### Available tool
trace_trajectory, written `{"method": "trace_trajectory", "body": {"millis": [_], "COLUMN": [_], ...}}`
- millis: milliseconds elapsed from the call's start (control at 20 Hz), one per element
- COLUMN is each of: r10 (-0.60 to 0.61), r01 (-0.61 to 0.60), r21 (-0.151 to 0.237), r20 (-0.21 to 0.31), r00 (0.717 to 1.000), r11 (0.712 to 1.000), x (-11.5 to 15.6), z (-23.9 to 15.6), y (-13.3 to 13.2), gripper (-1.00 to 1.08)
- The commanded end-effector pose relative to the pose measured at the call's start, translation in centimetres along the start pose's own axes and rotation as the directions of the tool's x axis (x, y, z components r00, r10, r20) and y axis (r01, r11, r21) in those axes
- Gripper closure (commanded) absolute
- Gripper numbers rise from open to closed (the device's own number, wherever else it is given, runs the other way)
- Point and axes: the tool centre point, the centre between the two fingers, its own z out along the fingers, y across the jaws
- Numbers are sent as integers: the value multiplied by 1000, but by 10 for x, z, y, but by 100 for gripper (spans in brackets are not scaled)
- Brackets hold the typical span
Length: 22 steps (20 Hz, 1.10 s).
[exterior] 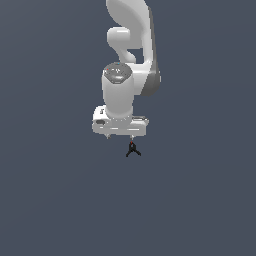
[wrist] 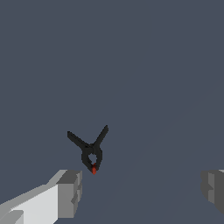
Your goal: Pick up the object and move it to a goal position.
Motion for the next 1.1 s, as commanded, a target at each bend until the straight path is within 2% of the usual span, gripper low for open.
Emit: {"method": "trace_trajectory", "body": {"millis": [0,500,800,1050], "r10": [0,-9,-22,-58], "r01": [0,9,22,58], "r21": [0,-23,-19,-10], "r20": [0,8,6,2], "r00": [1000,1000,1000,998], "r11": [1000,1000,1000,998], "x": [0,1,0,-3], "z": [0,-4,4,26], "y": [0,25,17,0], "gripper": [-92,-92,-92,-92]}}
